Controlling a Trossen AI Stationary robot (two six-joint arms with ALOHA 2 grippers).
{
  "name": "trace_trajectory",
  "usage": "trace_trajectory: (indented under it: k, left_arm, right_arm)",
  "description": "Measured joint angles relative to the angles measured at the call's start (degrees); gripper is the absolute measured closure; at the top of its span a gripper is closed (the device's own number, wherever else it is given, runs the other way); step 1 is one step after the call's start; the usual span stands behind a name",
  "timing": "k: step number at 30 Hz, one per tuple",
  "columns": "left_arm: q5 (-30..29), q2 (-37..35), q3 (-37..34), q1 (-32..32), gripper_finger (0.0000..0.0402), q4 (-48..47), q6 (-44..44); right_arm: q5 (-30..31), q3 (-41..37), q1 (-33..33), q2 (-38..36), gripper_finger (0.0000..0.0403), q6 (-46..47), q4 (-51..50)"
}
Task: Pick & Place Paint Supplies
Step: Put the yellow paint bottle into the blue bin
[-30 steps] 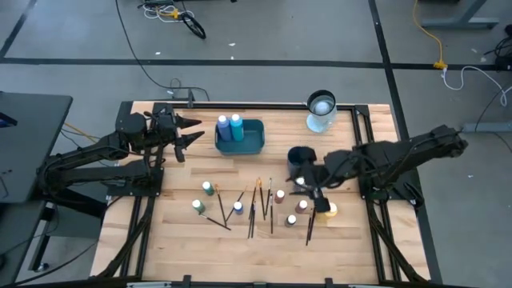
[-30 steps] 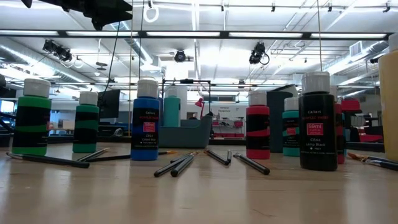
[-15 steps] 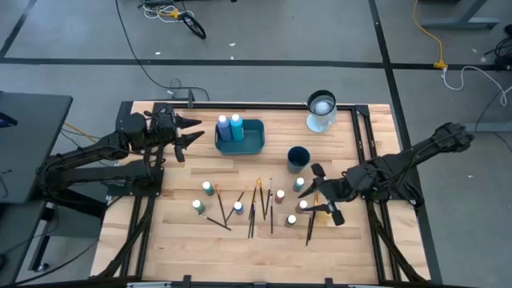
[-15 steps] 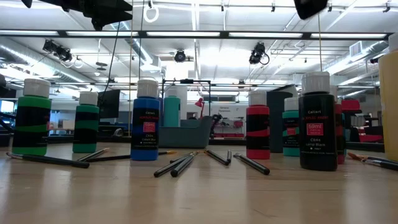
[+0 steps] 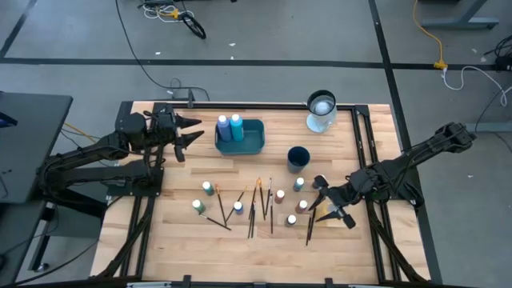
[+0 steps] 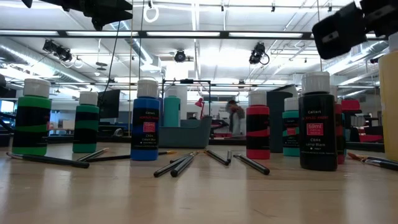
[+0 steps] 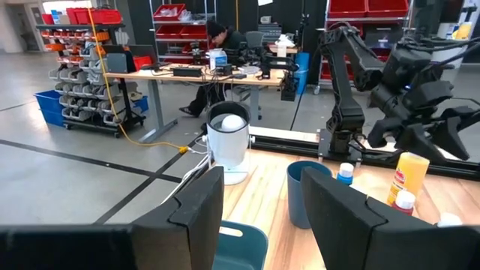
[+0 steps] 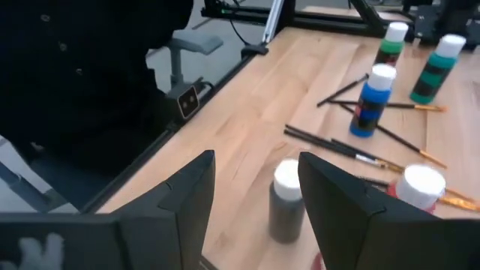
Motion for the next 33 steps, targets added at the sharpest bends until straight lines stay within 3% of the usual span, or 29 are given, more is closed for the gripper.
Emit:
trace_trajectory:
  k: [11,26,33]
  left_arm:
    - [0.0,0.0,0.0,-0.02,0.0214,0.42,0.06]
    - [-0.04,0.02,0.0,0.0,0.0214,0.39,0.24]
    - [-0.04,0.0,0.0,0.0,0.0214,0.42,0.24]
  right_arm:
    - [-0.2,-5.32,0.0,-5.27,0.0209,-1.96,1.23]
    - [-0.39,-12.06,-0.04,-5.58,0.0212,-1.49,10.36]
    - [-0.33,-12.11,-0.1,-5.56,0.0277,-1.49,11.56]
